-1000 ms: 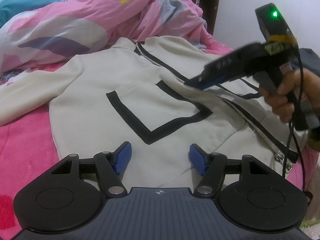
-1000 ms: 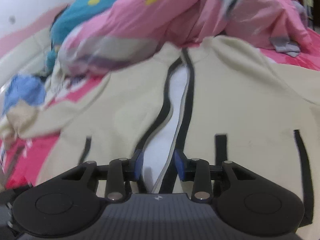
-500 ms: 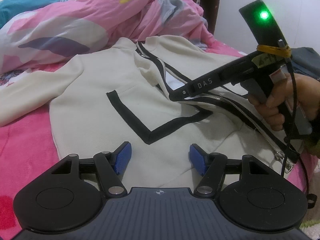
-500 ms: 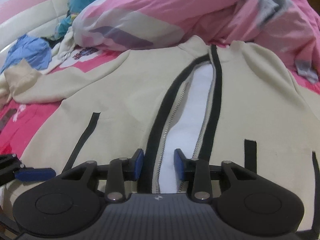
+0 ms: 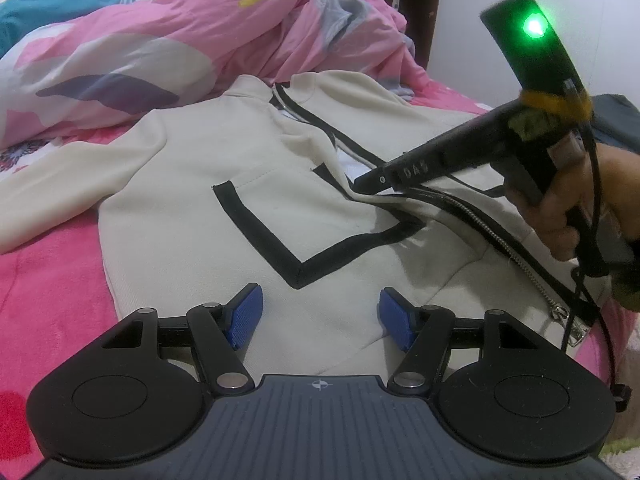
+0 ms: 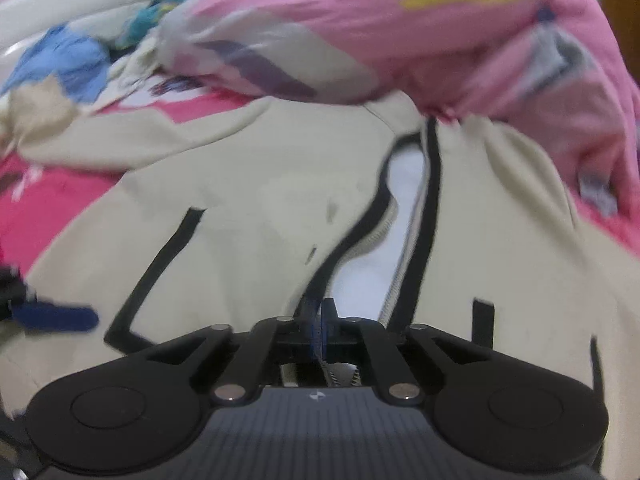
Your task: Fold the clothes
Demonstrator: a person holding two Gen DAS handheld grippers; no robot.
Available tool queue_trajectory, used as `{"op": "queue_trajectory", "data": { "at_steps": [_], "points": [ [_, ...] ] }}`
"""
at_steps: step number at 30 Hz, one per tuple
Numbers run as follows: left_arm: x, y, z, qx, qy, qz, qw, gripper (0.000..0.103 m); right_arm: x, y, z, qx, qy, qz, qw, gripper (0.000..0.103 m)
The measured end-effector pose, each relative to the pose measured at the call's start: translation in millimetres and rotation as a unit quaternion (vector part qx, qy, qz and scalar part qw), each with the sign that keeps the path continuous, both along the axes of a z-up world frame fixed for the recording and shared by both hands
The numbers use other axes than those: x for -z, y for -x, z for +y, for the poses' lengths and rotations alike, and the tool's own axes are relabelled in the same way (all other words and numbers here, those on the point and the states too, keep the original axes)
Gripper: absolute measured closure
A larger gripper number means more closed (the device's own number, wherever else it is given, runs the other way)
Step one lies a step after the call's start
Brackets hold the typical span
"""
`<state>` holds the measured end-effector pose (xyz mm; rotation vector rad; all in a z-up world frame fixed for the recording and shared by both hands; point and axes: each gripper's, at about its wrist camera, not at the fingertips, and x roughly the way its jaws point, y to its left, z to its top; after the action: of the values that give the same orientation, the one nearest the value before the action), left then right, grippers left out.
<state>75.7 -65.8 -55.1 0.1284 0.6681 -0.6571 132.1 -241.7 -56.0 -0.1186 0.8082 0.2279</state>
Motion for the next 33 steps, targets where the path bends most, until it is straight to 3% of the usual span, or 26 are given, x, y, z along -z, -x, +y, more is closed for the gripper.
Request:
{"op": "queue_trajectory", "data": {
  "at_steps": [3, 9, 13, 17, 19, 22, 27, 30, 33],
  "points": [
    [0, 0, 0, 0.000, 0.000, 0.000, 1.0000, 0.038, -1, -8, -13, 0.029, -0.036, 0.027, 0.999, 0.082],
    [0, 0, 0, 0.001, 0.002, 0.000, 1.0000, 0.038, 1, -22, -45, 0.051, -0.156, 0.091, 0.982, 0.077],
    [1, 0, 0, 0.001, 0.003, -0.001, 1.0000, 0.038, 8, -29, -44, 0.035, -0.193, 0.115, 0.974, 0.072],
    [1, 0, 0, 0.001, 0.003, -0.001, 1.0000, 0.038, 8, -24, -21, 0.011, -0.128, 0.076, 0.989, 0.076],
    [1, 0, 0, 0.001, 0.003, -0.001, 1.0000, 0.038, 5, -17, -11, 0.006, -0.088, 0.046, 0.995, 0.090],
    [1, 1, 1, 0.001, 0.003, -0.002, 1.0000, 0.038, 1, -1, 7, -0.007, -0.016, -0.010, 1.000, 0.097],
    [2, 2, 2, 0.001, 0.002, -0.003, 1.0000, 0.038, 3, 23, 38, -0.028, 0.116, -0.093, 0.988, 0.097],
    [2, 2, 1, 0.001, 0.001, -0.003, 1.0000, 0.038, 10, 29, 53, -0.053, 0.171, -0.104, 0.978, 0.092],
    [1, 2, 0, 0.001, 0.001, -0.003, 1.0000, 0.038, -2, 29, 42, -0.050, 0.114, -0.095, 0.988, 0.079]
  ]
}}
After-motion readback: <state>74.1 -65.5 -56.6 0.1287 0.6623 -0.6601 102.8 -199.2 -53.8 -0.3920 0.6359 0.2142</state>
